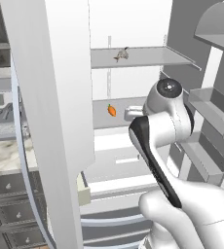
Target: Take the cheese, fish, and carrot from the fridge and place them on the plate on the dining counter to create an appetizer plate.
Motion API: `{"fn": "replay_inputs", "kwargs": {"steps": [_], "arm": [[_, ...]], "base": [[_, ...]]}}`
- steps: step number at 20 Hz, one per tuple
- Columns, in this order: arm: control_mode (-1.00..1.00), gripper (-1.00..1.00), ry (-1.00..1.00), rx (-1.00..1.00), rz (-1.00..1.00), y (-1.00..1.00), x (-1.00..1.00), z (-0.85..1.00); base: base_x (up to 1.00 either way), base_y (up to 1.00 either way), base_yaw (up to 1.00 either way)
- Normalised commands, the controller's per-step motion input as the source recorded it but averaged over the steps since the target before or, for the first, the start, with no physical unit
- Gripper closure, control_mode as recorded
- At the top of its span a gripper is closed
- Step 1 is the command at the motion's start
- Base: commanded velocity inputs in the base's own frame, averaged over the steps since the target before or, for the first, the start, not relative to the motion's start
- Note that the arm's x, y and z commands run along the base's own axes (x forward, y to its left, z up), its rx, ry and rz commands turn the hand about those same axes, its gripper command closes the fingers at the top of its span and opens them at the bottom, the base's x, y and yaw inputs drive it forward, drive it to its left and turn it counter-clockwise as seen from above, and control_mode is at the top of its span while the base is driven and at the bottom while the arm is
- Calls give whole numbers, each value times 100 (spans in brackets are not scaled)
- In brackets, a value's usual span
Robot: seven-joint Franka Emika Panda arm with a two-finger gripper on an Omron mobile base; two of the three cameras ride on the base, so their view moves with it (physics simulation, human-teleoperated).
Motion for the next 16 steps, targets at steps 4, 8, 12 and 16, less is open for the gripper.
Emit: {"fn": "replay_inputs", "kwargs": {"steps": [4, 8, 12, 16], "arm": [[-100, 100, 1, 0, 0, 0, 0, 1], [100, 100, 0, 0, 0, 0, -4, 0], [100, 100, 0, 0, 0, 0, 0, 0], [100, 100, 0, 0, 0, 0, 0, 0]], "base": [[0, 0, 0], [-29, 0, 0], [-100, 0, -2], [-100, 0, -2]]}}
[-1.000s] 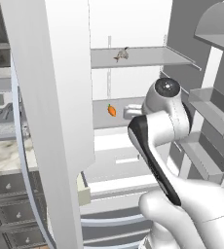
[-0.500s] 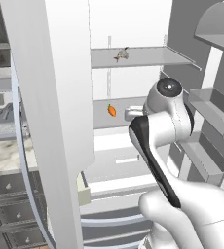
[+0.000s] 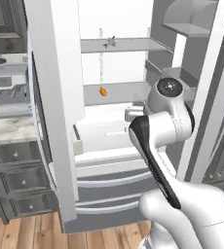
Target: Take the cheese, fish, and carrot from the fridge and place them on the plate on the dining counter to create an appetizer plate.
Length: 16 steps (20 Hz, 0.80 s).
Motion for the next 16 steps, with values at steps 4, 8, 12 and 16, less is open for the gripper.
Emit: {"fn": "replay_inputs", "kwargs": {"steps": [4, 8, 12, 16], "arm": [[100, 100, 0, 0, 0, 0, 0, 0], [100, 100, 0, 0, 0, 0, 0, 0], [100, 100, 0, 0, 0, 0, 0, 0], [100, 100, 0, 0, 0, 0, 0, 0]], "base": [[-79, 0, -3], [-43, 0, -20], [-38, 0, -74], [-45, 0, -87]]}}
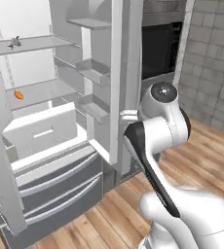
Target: Take the cheese, fish, and carrot from the fridge and place them on the plate on the dining counter to create an appetizer plate.
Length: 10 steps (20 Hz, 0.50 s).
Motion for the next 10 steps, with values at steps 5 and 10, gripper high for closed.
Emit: {"fn": "replay_inputs", "kwargs": {"steps": [5, 10], "arm": [[100, 100, 0, 0, 0, 0, 0, 0], [100, 100, 0, 0, 0, 0, 0, 0]], "base": [[-47, 0, -89], [-49, 0, -87]]}}
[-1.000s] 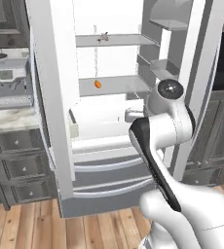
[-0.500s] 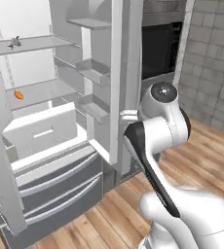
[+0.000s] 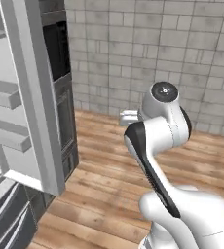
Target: Take the cheese, fish, and carrot from the fridge and place them on the plate on the dining counter to create an appetizer plate.
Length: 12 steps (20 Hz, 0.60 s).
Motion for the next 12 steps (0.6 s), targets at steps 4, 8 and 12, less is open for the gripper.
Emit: {"fn": "replay_inputs", "kwargs": {"steps": [4, 8, 12], "arm": [[100, 100, 0, 0, 0, 0, 0, 0], [100, 100, 0, 0, 0, 0, 0, 0], [100, 100, 0, 0, 0, 0, 0, 0]], "base": [[-41, 0, -86], [-33, -2, -85], [-23, -1, -82]]}}
